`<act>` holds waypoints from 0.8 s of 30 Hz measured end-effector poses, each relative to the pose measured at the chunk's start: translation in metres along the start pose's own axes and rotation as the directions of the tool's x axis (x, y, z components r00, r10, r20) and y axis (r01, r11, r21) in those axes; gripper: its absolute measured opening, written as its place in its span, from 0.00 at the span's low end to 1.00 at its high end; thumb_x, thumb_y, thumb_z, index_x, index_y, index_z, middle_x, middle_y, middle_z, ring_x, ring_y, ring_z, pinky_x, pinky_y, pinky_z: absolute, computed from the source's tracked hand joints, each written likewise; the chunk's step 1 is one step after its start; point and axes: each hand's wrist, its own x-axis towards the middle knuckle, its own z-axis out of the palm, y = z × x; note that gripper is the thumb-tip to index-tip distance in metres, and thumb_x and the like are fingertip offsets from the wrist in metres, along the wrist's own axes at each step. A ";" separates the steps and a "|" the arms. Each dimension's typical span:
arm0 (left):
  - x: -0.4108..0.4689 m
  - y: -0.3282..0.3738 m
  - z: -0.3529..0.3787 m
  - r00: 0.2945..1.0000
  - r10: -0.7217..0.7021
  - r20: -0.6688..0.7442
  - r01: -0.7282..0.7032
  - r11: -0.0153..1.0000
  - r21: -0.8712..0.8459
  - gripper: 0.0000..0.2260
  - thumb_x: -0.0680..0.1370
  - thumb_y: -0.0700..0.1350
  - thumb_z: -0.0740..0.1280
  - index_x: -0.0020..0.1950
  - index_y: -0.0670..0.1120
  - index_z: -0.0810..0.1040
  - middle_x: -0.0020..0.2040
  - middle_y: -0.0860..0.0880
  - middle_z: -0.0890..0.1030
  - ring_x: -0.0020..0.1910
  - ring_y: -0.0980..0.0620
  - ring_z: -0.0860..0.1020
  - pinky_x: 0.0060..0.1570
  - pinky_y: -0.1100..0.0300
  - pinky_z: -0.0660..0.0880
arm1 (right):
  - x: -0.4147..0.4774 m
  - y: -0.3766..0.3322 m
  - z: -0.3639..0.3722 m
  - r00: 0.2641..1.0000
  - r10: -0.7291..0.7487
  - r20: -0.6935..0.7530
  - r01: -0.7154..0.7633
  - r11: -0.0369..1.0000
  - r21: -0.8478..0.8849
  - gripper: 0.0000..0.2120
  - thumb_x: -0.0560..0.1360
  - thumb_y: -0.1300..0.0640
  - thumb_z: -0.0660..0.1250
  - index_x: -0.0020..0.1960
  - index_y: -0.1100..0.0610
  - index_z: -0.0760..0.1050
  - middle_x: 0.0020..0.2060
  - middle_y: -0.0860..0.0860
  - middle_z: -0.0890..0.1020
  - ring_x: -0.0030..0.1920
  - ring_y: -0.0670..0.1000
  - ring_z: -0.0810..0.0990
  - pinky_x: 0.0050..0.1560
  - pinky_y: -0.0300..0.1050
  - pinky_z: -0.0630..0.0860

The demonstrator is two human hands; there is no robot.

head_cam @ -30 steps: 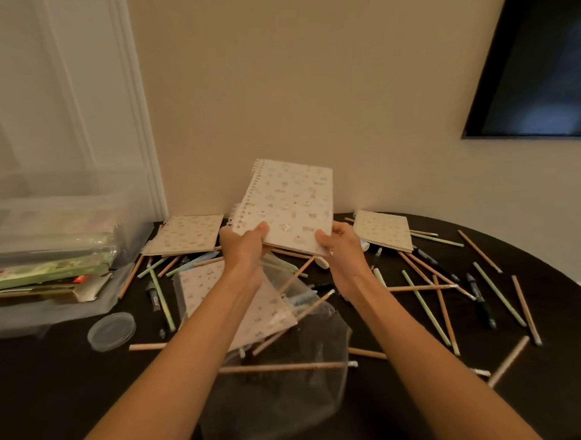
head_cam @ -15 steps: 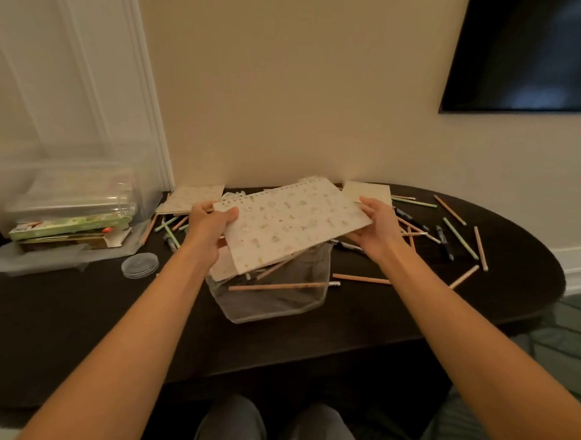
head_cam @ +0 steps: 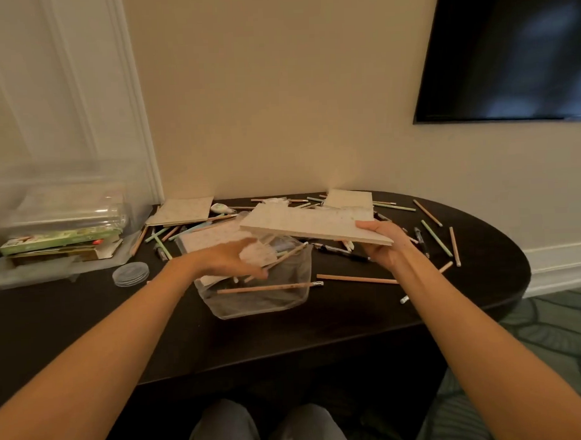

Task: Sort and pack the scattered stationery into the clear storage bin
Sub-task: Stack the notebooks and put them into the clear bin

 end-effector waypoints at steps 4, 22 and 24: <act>0.004 0.007 0.006 0.994 -0.043 -0.098 0.075 0.935 0.346 0.26 0.80 0.46 0.61 0.75 0.47 0.57 0.73 0.44 0.62 0.71 0.45 0.63 0.69 0.53 0.62 | -0.003 -0.001 -0.010 0.990 0.123 0.066 -0.119 0.991 -0.067 0.16 0.75 0.65 0.64 0.62 0.64 0.71 0.44 0.58 0.83 0.35 0.53 0.84 0.36 0.42 0.81; 0.037 0.049 -0.006 0.938 -0.052 -0.342 0.204 0.882 0.426 0.13 0.81 0.40 0.54 0.60 0.40 0.75 0.57 0.44 0.78 0.53 0.47 0.76 0.45 0.58 0.71 | -0.001 -0.010 0.008 0.988 -0.070 -0.141 0.037 0.973 -0.227 0.23 0.78 0.68 0.59 0.71 0.59 0.62 0.60 0.59 0.76 0.57 0.58 0.78 0.54 0.52 0.78; 0.035 0.049 -0.004 0.948 -0.107 -0.300 0.250 0.833 0.494 0.12 0.80 0.41 0.56 0.59 0.42 0.75 0.57 0.45 0.78 0.53 0.49 0.76 0.50 0.58 0.72 | 0.000 -0.003 0.013 0.983 -0.096 -0.153 0.055 0.966 -0.251 0.22 0.79 0.66 0.58 0.71 0.58 0.62 0.56 0.57 0.76 0.56 0.57 0.78 0.55 0.52 0.78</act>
